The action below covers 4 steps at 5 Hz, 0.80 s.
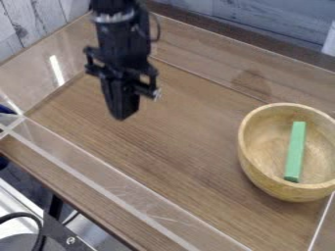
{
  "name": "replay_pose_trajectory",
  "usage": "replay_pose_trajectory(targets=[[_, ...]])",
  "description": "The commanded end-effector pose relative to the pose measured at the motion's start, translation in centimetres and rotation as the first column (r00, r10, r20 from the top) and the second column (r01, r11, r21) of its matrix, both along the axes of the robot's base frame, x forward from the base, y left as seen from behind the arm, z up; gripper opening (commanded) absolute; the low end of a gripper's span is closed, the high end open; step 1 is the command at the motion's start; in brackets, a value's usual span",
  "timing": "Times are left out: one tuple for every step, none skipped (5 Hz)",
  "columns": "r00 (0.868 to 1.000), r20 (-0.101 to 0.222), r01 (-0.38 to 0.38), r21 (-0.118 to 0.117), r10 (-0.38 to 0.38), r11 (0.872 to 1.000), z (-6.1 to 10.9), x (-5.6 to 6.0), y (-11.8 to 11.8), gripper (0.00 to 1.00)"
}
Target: Remove the green block from inside the brown bowl and put it on the table
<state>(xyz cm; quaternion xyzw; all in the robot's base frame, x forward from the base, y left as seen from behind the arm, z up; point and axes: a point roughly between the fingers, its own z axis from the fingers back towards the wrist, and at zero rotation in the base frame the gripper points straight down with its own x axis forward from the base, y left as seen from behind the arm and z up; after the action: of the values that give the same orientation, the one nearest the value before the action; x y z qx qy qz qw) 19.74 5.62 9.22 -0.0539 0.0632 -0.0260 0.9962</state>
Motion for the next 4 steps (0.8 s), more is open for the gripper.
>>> replay_pose_trajectory(targets=[[1.000,-0.008,0.010,0.032,-0.010,0.999,-1.7,-0.3,0.4,0.00],[0.999,-0.047,0.025,0.045,-0.023,0.999,-4.0,-0.7,0.5,0.00],[0.997,-0.068,0.030,0.049,-0.027,0.998,-5.5,-0.6,0.4,0.00],[0.997,-0.075,0.031,0.052,-0.027,0.998,-6.0,-0.5,0.3,0.00]])
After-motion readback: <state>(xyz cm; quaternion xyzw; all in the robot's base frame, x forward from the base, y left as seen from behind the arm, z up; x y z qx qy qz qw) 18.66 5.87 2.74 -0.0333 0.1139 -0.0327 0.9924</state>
